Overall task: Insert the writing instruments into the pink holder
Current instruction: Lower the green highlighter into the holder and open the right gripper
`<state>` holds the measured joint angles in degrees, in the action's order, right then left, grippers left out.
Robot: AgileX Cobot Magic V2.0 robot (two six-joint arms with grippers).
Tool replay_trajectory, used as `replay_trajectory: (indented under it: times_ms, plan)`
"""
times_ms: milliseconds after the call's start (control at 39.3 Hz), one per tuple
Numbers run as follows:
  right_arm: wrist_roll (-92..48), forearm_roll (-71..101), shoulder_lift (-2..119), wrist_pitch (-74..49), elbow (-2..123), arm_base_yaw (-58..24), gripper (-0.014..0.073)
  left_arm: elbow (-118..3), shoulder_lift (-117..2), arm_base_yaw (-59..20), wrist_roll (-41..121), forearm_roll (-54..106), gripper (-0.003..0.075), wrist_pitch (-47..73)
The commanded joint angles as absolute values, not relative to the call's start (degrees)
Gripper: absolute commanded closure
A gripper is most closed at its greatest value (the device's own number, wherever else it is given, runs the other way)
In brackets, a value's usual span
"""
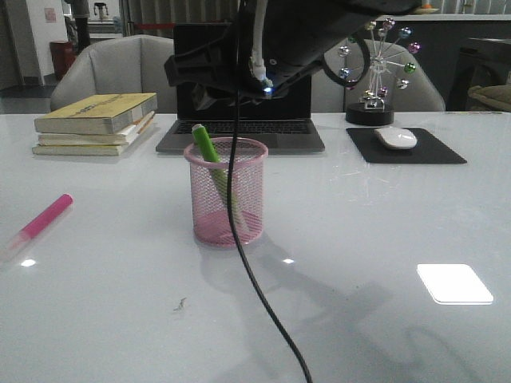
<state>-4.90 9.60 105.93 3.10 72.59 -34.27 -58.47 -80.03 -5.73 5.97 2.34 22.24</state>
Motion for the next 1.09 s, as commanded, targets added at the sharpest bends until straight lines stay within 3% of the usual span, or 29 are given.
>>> replay_trajectory:
  times_ms: [0,560,1068]
  plan:
    - [-6.57,6.96,100.04,4.06,74.16,-33.75,0.0221,-60.63,-78.28,-5.59,5.79,2.32,0.0285,18.26]
    - [-6.68,-0.32,75.35,-20.19,71.03,-19.77,0.0221,-60.63,-78.28,-5.59,5.79,2.32,0.0285,18.26]
    - [-4.49,0.00,48.93,-30.58,48.49,-1.31,0.0221,-60.63,-78.28,-5.59,5.79,2.32,0.0285,17.87]
